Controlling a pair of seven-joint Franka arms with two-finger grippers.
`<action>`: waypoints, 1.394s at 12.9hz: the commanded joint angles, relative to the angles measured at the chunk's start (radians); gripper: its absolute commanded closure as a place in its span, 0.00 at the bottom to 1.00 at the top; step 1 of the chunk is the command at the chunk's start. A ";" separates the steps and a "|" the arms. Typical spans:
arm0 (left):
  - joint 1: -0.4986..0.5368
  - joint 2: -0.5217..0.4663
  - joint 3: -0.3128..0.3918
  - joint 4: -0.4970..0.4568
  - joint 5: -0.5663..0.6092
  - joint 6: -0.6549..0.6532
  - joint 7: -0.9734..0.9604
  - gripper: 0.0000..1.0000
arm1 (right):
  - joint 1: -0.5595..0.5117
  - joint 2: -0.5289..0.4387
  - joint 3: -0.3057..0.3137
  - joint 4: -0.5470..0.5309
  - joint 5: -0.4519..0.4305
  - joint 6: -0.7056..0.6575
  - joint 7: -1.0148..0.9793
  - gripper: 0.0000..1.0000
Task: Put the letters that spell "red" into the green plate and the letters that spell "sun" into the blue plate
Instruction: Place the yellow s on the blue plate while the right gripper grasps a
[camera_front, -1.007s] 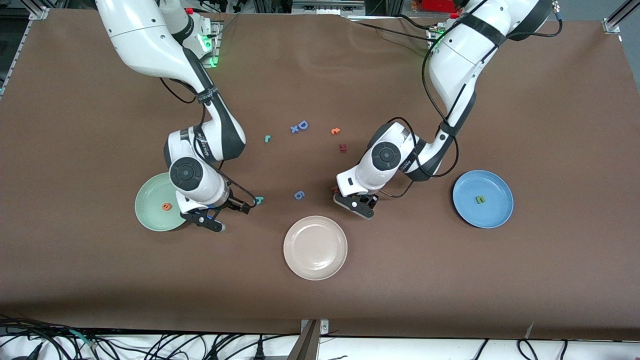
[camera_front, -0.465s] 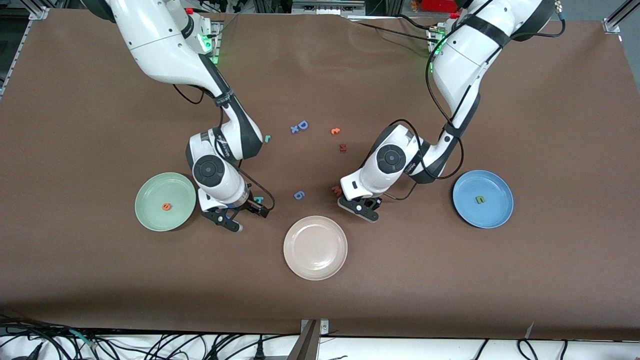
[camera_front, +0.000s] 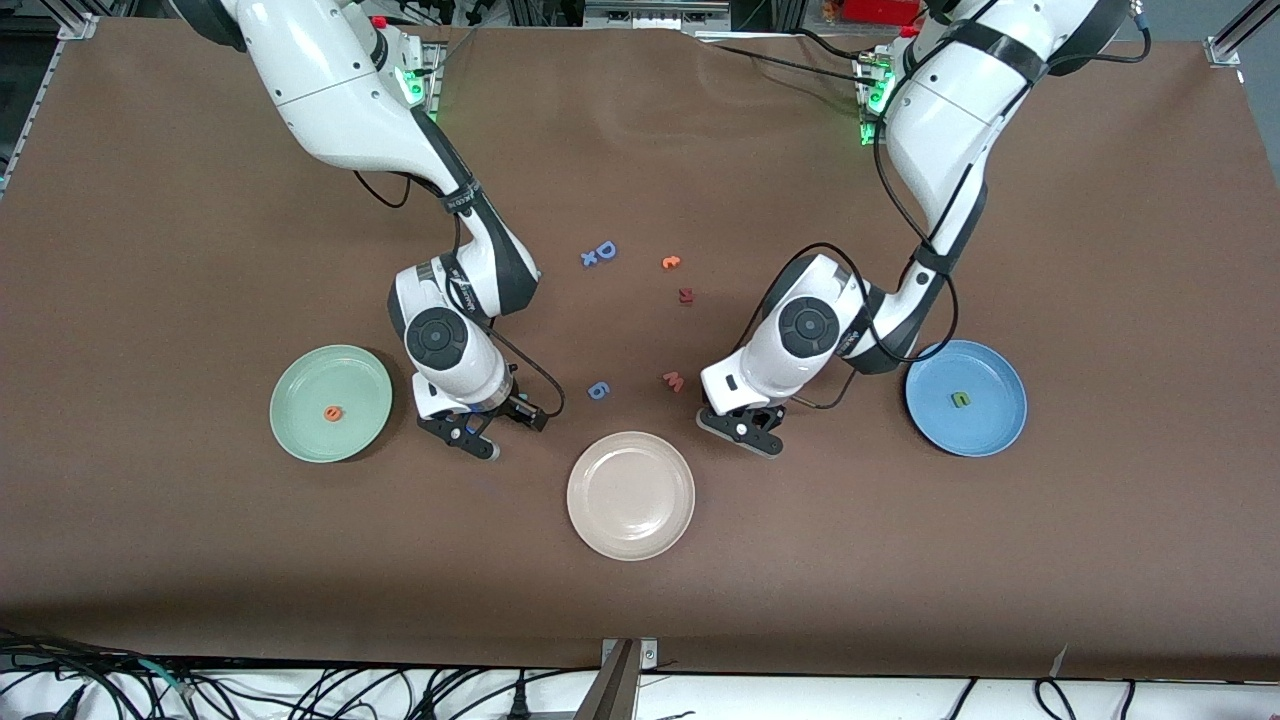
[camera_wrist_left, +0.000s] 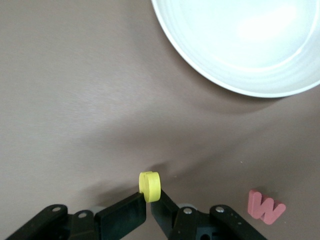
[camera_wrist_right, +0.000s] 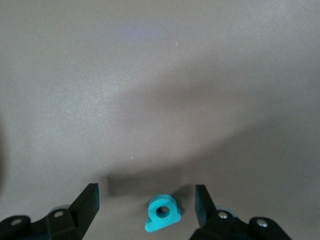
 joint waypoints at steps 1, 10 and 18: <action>0.021 -0.063 -0.005 -0.006 -0.003 -0.073 0.001 0.88 | 0.016 0.012 0.002 0.003 0.014 -0.008 0.024 0.24; 0.330 -0.218 -0.017 -0.100 -0.014 -0.348 0.274 0.88 | 0.020 0.005 0.000 -0.010 0.014 -0.059 0.027 0.67; 0.518 -0.206 -0.018 -0.198 -0.104 -0.401 0.583 0.57 | 0.005 -0.005 -0.006 0.091 0.009 -0.245 0.017 0.80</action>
